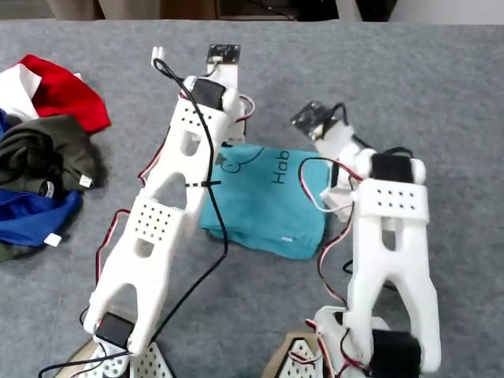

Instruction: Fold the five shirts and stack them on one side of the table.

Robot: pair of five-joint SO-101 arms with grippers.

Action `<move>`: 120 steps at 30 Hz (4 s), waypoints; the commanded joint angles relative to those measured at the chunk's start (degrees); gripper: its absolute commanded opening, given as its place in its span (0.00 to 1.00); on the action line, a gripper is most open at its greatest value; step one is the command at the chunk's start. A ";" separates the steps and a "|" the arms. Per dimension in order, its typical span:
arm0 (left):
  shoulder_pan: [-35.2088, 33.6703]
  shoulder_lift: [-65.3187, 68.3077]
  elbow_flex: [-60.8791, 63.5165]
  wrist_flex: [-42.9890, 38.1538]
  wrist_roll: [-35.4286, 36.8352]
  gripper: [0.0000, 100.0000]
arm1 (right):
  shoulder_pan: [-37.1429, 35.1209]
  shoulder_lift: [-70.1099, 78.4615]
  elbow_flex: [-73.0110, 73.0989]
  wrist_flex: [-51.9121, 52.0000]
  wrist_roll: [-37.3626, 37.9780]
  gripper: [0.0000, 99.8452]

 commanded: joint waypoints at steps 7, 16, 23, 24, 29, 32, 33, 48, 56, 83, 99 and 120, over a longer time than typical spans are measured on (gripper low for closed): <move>1.49 -28.97 29.54 0.97 -5.98 0.02 | 5.32 -13.41 -3.30 12.66 -4.31 0.01; 0.70 -69.49 72.62 -0.44 -13.63 0.02 | 7.52 -27.91 5.05 19.60 -5.63 0.01; -12.57 -87.52 93.45 -2.37 -20.13 0.07 | 6.02 -24.40 12.70 18.02 -24.00 0.14; -15.03 -88.57 95.03 -2.37 -21.10 0.08 | 5.32 -22.64 12.62 17.85 -27.08 0.17; -23.91 -90.33 99.78 -2.37 -24.97 0.08 | -2.77 -13.05 10.59 13.10 -43.16 0.19; -26.90 -90.33 101.71 -2.37 -25.93 0.08 | -7.87 -8.57 8.66 9.67 -54.59 0.19; -27.52 -90.33 102.15 -2.37 -25.93 0.08 | -9.63 -7.43 8.13 8.70 -57.76 0.19; -29.71 -89.89 102.86 -2.37 -25.93 0.08 | -15.43 1.89 12.00 -3.60 -78.86 0.20; -29.63 -89.80 103.82 -4.92 -25.93 0.08 | -18.33 7.25 13.58 -6.07 -81.67 0.36; -29.80 -90.42 108.84 -7.03 -26.11 0.08 | -11.65 1.36 19.65 -14.59 -73.76 0.01; -36.84 -90.42 108.75 -6.86 -33.58 0.08 | 41.54 -9.19 19.91 -13.63 -37.63 0.00; -37.01 -90.42 108.75 -7.03 -35.25 0.08 | 80.75 -9.45 23.43 -14.15 -8.18 0.01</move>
